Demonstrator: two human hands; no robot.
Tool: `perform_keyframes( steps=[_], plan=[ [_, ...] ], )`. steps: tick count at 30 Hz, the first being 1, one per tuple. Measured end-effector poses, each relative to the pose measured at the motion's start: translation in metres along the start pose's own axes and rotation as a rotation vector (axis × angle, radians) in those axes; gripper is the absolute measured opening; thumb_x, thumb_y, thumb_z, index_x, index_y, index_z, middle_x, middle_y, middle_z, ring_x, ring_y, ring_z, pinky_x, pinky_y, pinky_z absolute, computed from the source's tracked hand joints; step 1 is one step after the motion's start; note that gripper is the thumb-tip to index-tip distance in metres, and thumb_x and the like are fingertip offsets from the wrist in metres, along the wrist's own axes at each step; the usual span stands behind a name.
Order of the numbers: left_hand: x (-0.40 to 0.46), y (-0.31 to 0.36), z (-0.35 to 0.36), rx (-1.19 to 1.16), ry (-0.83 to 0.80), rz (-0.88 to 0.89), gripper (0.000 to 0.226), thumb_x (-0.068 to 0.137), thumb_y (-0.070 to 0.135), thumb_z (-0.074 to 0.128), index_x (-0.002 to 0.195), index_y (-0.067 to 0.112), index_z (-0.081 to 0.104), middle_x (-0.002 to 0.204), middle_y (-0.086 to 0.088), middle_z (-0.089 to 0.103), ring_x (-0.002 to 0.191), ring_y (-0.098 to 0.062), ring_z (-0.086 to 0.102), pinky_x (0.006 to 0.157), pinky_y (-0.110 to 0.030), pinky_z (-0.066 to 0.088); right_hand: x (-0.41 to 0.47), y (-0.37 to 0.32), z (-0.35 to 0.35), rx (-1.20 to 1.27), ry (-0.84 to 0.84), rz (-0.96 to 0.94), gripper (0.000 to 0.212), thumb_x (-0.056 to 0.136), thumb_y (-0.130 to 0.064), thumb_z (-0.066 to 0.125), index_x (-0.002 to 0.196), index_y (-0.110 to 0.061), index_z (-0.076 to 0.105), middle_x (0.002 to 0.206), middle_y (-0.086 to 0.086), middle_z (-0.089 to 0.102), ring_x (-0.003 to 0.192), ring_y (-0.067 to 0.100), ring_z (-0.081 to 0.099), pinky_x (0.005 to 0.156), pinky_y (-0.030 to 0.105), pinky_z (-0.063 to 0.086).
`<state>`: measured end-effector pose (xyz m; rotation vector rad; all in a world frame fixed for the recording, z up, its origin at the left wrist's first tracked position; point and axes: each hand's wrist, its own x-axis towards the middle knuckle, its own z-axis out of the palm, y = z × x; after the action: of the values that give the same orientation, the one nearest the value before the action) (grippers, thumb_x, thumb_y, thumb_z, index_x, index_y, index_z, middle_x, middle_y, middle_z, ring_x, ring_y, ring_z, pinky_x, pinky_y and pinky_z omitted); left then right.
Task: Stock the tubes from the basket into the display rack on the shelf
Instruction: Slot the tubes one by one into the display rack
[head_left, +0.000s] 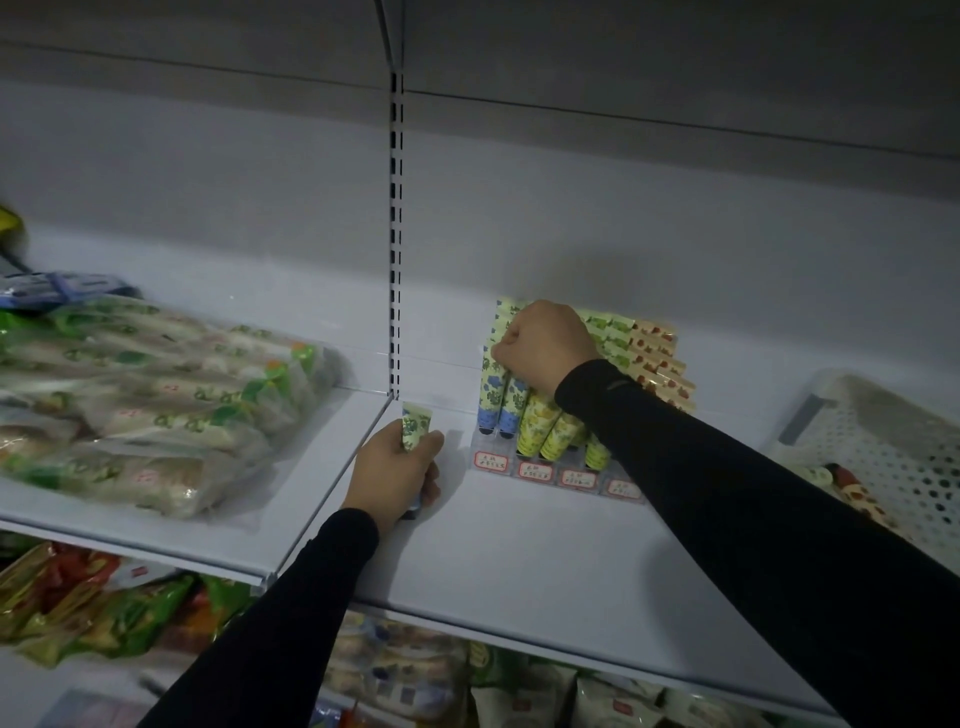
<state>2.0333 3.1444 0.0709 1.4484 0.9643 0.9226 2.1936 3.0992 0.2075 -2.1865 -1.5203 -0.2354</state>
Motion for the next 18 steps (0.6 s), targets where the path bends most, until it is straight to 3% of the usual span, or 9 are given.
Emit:
perform_keyframes(
  steps=[18],
  plan=[
    [-0.0011, 0.0001, -0.0001, -0.01, -0.008, 0.001, 0.024, 0.094, 0.019, 0.06, 0.074, 0.008, 0.052, 0.054, -0.008, 0.057, 0.039, -0.021, 0.049, 0.038, -0.024, 0.036, 0.0049, 0.0032, 0.0016, -0.005, -0.033, 0.065, 0.039, 0.081, -0.018, 0.061, 0.054, -0.015, 0.033, 0.052, 0.001, 0.035, 0.046, 0.016, 0.033, 0.045, 0.025, 0.027]
  ],
)
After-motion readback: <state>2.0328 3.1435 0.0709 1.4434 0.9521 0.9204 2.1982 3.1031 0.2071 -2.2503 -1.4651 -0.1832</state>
